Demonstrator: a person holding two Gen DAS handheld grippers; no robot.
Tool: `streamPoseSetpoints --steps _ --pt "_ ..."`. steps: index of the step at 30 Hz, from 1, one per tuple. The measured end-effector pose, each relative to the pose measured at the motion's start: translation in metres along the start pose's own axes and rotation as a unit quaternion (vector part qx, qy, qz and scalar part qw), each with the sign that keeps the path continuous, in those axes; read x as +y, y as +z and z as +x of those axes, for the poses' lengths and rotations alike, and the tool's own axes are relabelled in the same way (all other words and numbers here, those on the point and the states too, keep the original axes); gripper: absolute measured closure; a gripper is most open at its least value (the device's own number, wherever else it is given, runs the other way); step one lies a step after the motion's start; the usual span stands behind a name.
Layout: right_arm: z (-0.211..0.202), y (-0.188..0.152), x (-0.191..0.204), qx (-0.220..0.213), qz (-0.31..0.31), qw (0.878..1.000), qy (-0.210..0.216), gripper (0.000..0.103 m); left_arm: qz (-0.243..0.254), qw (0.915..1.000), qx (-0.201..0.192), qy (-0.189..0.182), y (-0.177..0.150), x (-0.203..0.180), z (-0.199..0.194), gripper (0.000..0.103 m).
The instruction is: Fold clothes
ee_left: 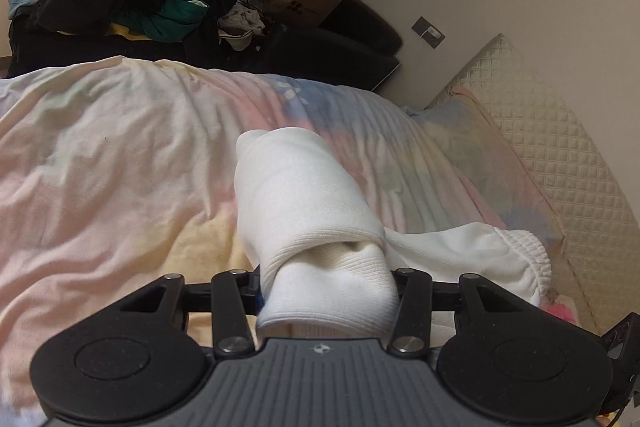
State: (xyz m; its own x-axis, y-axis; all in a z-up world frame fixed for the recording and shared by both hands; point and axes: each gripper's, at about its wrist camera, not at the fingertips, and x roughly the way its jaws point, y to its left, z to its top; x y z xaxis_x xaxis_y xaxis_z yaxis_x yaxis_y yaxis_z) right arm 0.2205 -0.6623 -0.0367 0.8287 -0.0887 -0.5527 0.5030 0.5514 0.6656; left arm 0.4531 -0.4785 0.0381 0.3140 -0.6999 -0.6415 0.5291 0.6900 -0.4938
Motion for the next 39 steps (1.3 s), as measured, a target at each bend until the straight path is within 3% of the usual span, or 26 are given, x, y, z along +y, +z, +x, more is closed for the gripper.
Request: streamPoseSetpoints --steps 6,11,14,16,19,23,26,33,36,37,38,39 --pt "0.028 -0.059 -0.050 0.000 0.048 0.998 0.035 0.067 0.007 0.9987 -0.024 -0.044 -0.068 0.082 0.032 0.055" --pt "0.033 -0.117 -0.093 0.006 0.076 0.996 0.037 0.062 0.067 0.9976 -0.013 -0.013 -0.117 0.103 0.041 0.049" --pt "0.037 -0.124 -0.107 0.011 0.096 0.994 0.050 0.061 0.088 0.9961 -0.004 0.002 -0.122 0.101 0.040 0.043" --pt "0.033 -0.116 -0.103 0.027 0.115 0.992 0.036 0.060 0.094 0.9954 0.003 0.017 -0.118 0.094 0.032 0.037" --pt "0.014 -0.108 -0.090 0.046 0.118 0.992 -0.014 0.058 0.101 0.9938 0.011 0.045 -0.110 0.081 0.014 0.035" --pt "-0.025 -0.104 -0.065 0.051 0.080 0.993 -0.070 0.059 0.126 0.9895 0.007 0.071 -0.105 0.056 -0.024 0.035" --pt "-0.060 -0.099 -0.042 0.043 0.039 0.995 -0.077 0.058 0.146 0.9868 -0.015 0.069 -0.105 0.027 -0.071 0.034" --pt "-0.167 -0.097 0.031 -0.021 -0.061 0.997 -0.036 0.058 0.197 0.9747 -0.087 0.060 -0.124 -0.066 -0.199 0.027" --pt "-0.213 -0.100 0.052 -0.034 -0.089 0.995 -0.013 0.058 0.221 0.9652 -0.128 0.055 -0.143 -0.103 -0.257 0.015" --pt "-0.226 -0.104 0.059 -0.036 -0.101 0.994 -0.005 0.054 0.229 0.9611 -0.144 0.055 -0.151 -0.114 -0.275 0.005" --pt "-0.241 -0.109 0.065 -0.042 -0.113 0.993 0.004 0.042 0.235 0.9568 -0.161 0.055 -0.160 -0.124 -0.293 0.000" --pt "-0.257 -0.114 0.070 -0.047 -0.125 0.991 0.014 0.035 0.241 0.9530 -0.176 0.053 -0.169 -0.132 -0.310 0.000"
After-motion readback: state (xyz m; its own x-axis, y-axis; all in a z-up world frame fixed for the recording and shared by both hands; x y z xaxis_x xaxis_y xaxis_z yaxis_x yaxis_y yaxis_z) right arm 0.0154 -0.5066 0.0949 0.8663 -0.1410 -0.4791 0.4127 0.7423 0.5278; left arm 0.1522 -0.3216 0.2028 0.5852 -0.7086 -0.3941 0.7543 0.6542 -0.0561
